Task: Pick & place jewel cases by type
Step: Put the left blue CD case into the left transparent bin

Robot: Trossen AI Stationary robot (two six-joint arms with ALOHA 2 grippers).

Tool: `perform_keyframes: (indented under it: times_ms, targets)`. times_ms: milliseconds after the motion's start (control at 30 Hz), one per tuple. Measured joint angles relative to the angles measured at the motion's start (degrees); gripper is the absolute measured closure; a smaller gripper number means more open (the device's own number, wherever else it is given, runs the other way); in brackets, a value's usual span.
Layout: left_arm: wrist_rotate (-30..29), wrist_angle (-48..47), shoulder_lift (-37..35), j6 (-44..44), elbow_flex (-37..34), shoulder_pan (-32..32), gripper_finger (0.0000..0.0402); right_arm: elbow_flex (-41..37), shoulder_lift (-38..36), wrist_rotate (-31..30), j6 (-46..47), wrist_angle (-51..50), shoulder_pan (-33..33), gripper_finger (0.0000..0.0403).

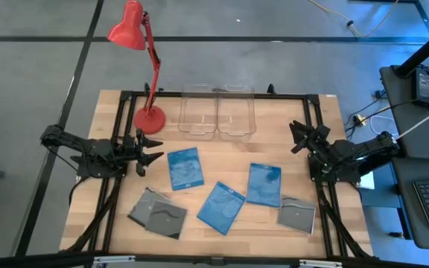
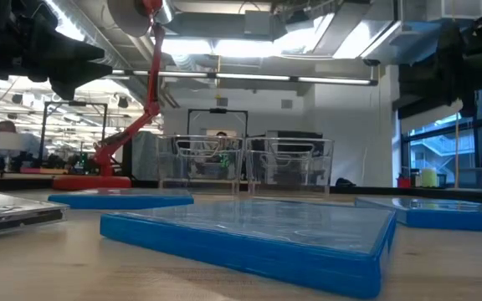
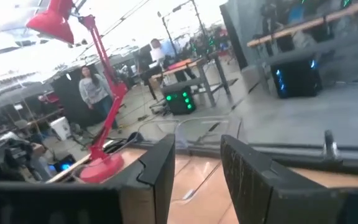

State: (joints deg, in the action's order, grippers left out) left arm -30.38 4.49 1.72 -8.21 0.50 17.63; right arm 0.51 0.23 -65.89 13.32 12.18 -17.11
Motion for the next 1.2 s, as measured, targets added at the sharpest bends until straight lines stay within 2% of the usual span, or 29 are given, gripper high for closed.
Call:
perform_keyframes:
  times_ms: [267,433,600,700,833,967,1100,1200]
  targets:
    - [-1.7,-0.2,0.0,3.8,0.0,0.0,0.0203,0.0,0.0,-0.4,1.6,-0.1,1.3,0.0270]
    - [-1.7,-0.2,0.0,9.5,0.0,0.0,0.0203,0.0,0.0,-0.7,1.6,0.0,1.3,0.0270]
    - [-3.1,-0.1,0.0,20.6,0.0,0.0,0.0203,0.0,0.0,-0.6,1.5,0.0,1.3,0.0270]
    - [-3.1,-0.1,0.0,22.9,0.0,0.0,0.0203,0.0,0.0,-0.6,3.8,0.0,1.3,0.0270]
    - [-3.1,-0.1,0.0,22.5,0.0,0.0,0.0203,0.0,0.0,-0.4,4.9,0.0,1.2,0.0270]
    - [-2.3,0.0,0.0,21.1,0.0,0.0,0.0203,0.0,0.0,1.5,10.9,-0.4,1.2,0.0270]
    - [-0.9,2.2,0.0,12.7,0.0,0.0,0.0203,0.0,0.0,8.0,18.1,-0.5,1.2,0.0270]
    - [-0.9,8.5,0.0,4.2,0.0,0.0,0.0203,0.0,0.0,11.9,19.3,-0.9,1.2,0.0270]
